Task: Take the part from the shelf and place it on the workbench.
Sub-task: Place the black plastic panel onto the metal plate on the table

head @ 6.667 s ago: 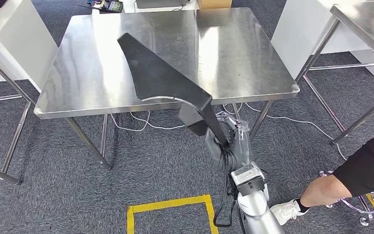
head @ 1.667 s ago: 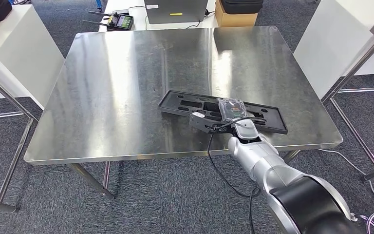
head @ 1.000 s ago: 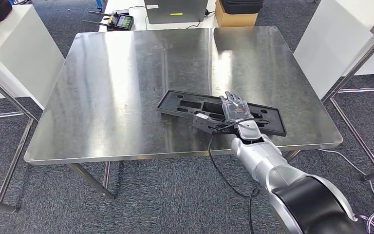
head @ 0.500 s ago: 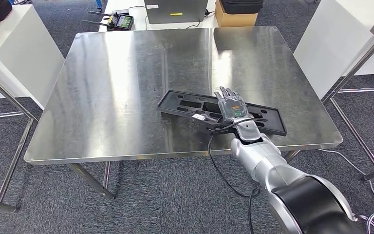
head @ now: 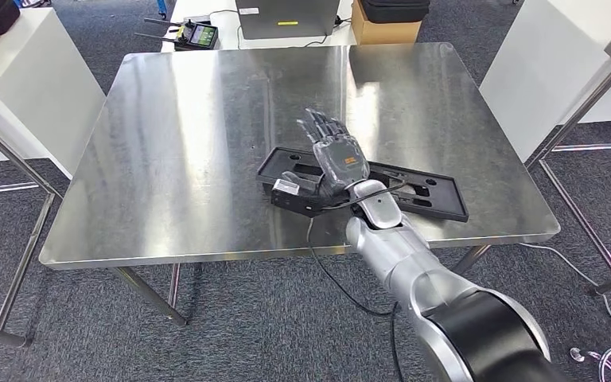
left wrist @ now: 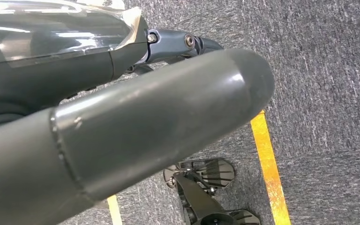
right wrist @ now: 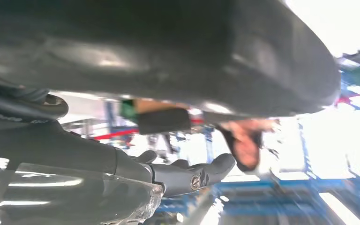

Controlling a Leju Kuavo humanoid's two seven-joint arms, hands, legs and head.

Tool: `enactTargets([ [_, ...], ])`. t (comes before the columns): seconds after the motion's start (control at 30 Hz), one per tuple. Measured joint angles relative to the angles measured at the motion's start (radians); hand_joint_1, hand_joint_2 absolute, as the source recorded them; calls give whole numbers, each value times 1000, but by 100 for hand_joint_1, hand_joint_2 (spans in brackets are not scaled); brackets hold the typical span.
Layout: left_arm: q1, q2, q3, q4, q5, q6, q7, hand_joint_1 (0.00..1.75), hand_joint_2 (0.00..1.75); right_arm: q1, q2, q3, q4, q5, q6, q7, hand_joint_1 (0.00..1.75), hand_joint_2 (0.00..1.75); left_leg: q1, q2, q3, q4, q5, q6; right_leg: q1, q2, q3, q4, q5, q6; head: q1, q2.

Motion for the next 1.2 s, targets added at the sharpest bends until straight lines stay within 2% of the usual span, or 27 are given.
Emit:
enactTargets([
  [0.13,0,0,5,0,0,0,-2,0,0,21,30,-33,-60,-110,14,-113,0,0,0,0,0,0,0,0,0,0,0,0,0,0,0,0],
  [0.23,1,0,20,0,2,2,-9,0,0,66,56,-69,-156,-320,111,-259,0,0,0,0,0,0,0,0,0,0,0,0,0,0,0,0],
  [0.3,3,0,28,0,3,2,-13,0,0,94,68,-83,-222,-396,160,-298,0,0,0,0,-1,0,0,0,0,0,0,0,0,0,0,0],
  [0.63,9,0,46,0,4,3,-15,0,0,139,78,-103,-348,-443,200,-314,0,0,-1,0,0,0,0,0,0,0,1,0,0,0,0,0],
  [0.7,9,0,49,0,8,4,-17,0,0,155,80,-108,-377,-540,272,-347,0,0,0,0,0,0,0,0,0,0,0,0,0,0,0,0],
  [0.77,11,0,52,0,14,4,-25,0,0,200,82,-113,-457,-724,411,-377,0,0,0,-1,0,0,0,0,0,0,0,0,0,0,0,0],
  [0.83,15,1,58,0,19,1,-40,0,0,275,78,-107,-591,-926,562,-376,0,0,0,-1,0,0,0,0,0,-1,0,0,-1,0,0,0],
  [0.9,21,1,66,0,22,-5,-57,0,0,357,64,-91,-737,-1084,673,-361,0,0,0,-1,-1,0,-1,0,0,-1,0,0,-1,0,0,0],
  [0.97,25,2,71,0,23,-9,-66,0,0,423,46,-72,-854,-1157,722,-351,0,0,0,-1,-1,0,-2,0,0,0,0,0,-1,-1,0,0],
  [1.03,26,3,73,0,23,-10,-70,0,0,465,30,-59,-935,-1177,732,-345,0,0,0,0,-1,-1,-3,0,0,0,0,0,-1,-1,0,0],
  [1.2,27,4,74,0,23,-13,-76,0,0,508,7,-39,-1035,-1217,756,-349,0,0,0,0,0,-1,-3,0,0,0,0,-1,-1,-1,0,0],
])
